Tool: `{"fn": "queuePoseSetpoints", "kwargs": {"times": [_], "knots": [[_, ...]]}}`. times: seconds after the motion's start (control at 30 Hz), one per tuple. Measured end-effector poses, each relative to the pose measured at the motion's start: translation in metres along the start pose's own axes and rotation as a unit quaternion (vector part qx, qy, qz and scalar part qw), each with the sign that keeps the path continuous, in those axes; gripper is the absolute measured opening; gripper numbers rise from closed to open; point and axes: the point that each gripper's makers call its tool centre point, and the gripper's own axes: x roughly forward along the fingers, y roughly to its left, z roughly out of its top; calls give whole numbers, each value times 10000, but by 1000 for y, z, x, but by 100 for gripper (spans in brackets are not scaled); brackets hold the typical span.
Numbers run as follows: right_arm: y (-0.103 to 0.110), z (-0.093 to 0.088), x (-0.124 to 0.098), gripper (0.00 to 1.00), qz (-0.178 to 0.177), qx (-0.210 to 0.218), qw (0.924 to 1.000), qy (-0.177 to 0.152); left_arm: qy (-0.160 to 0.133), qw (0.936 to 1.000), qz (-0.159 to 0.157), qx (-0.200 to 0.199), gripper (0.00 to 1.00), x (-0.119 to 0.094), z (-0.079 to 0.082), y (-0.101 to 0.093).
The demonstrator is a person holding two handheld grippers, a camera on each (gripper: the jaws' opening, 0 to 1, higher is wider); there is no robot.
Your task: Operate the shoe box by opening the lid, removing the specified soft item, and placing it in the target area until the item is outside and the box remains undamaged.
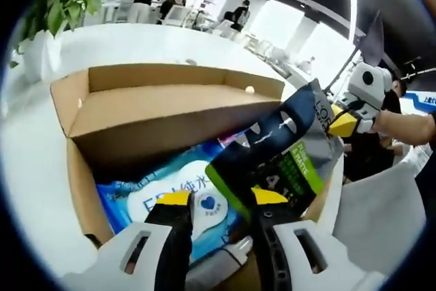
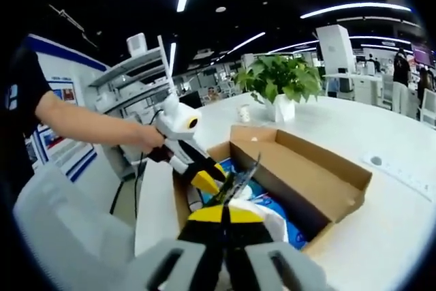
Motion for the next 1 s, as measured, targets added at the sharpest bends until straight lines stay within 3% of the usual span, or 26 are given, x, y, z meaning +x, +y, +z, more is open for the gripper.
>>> {"fn": "queuePoseSetpoints", "kwargs": {"times": [0.2,0.3,0.5,0.57,0.77,0.83,1.0], "knots": [[5,2,-6,0,197,-114,9997,-125,-240,9991,-355,1,36,-1,13,-12],[9,4,-10,0,301,-122,9993,-199,-326,9987,-388,-22,38,-2,16,-11],[10,4,-10,0,345,-125,9991,-214,-525,9957,-754,69,25,-3,23,-26],[7,3,-9,0,273,-126,9994,-178,-532,9959,-731,68,23,-3,23,-25],[-4,-1,-10,0,-19,63,9999,-126,-675,9955,-620,250,2,-11,27,-24],[-6,-3,-9,0,-101,107,9999,-84,-687,9953,-620,275,0,-12,27,-25],[-10,-5,-10,0,-296,704,9971,-51,-687,9956,-557,308,0,-15,28,-27]]}}
